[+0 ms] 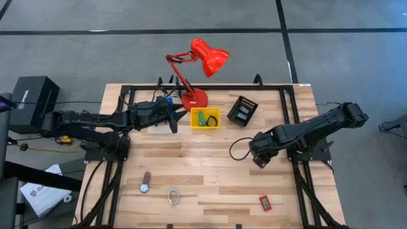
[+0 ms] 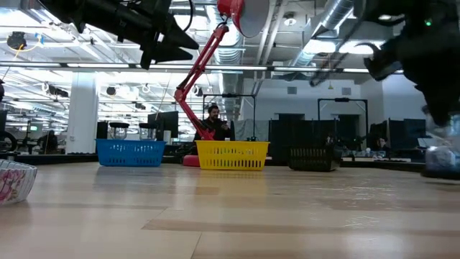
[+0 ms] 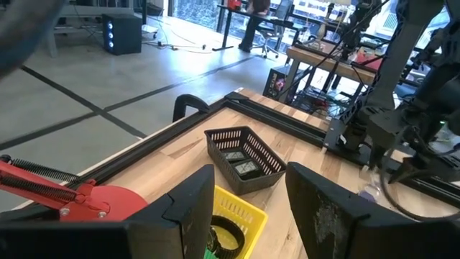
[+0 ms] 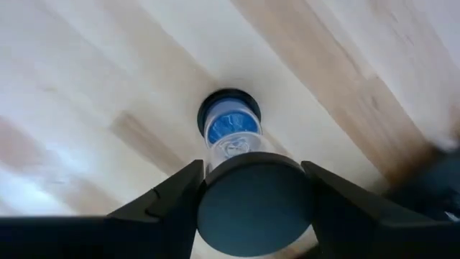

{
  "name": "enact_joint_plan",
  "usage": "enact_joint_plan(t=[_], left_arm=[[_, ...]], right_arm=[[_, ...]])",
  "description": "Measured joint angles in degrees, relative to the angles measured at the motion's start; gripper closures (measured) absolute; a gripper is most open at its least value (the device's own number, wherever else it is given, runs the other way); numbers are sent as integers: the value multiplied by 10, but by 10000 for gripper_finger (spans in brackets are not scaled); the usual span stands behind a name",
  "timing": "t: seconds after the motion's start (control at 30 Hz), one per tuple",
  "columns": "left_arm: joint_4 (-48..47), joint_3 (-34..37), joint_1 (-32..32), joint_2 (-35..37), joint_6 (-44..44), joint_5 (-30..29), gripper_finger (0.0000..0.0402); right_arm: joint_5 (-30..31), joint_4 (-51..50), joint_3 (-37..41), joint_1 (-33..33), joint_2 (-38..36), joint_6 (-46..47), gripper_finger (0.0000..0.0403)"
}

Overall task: Pick & Place Office items
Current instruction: Put the blue hourglass into the blue bin

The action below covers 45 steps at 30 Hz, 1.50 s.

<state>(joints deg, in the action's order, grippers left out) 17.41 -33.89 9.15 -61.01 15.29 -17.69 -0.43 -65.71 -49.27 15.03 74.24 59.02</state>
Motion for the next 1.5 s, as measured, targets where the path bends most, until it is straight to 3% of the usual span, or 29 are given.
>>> enact_joint_plan(t=[0.27, 0.47, 0.73, 0.83, 0.97, 1.2, 1.37, 1.5], left_arm=[[27, 0, 0, 0, 0, 0, 234], [57, 0, 0, 0, -36, 0, 234], [46, 0, 0, 81, -138, 0, 234], [-8, -1, -1, 135, -139, -1, 234], [-77, -1, -1, 184, -136, -1, 234], [-100, 0, -1, 194, -135, -1, 234], [-103, 0, -1, 182, -134, -1, 234], [-103, 0, -1, 176, -134, 0, 234]], right_arm=[[1, 131, -54, -26, 0, -108, 202], [7, 318, -95, -83, 15, -259, 202], [24, 361, -248, -140, 160, -498, 199], [13, 321, -338, -153, 241, -560, 198], [6, 177, -493, -163, 348, -624, 197], [4, -14, -706, -168, 521, -680, 197], [4, -132, -807, -166, 614, -708, 197], [5, -149, -850, -163, 652, -724, 197]])
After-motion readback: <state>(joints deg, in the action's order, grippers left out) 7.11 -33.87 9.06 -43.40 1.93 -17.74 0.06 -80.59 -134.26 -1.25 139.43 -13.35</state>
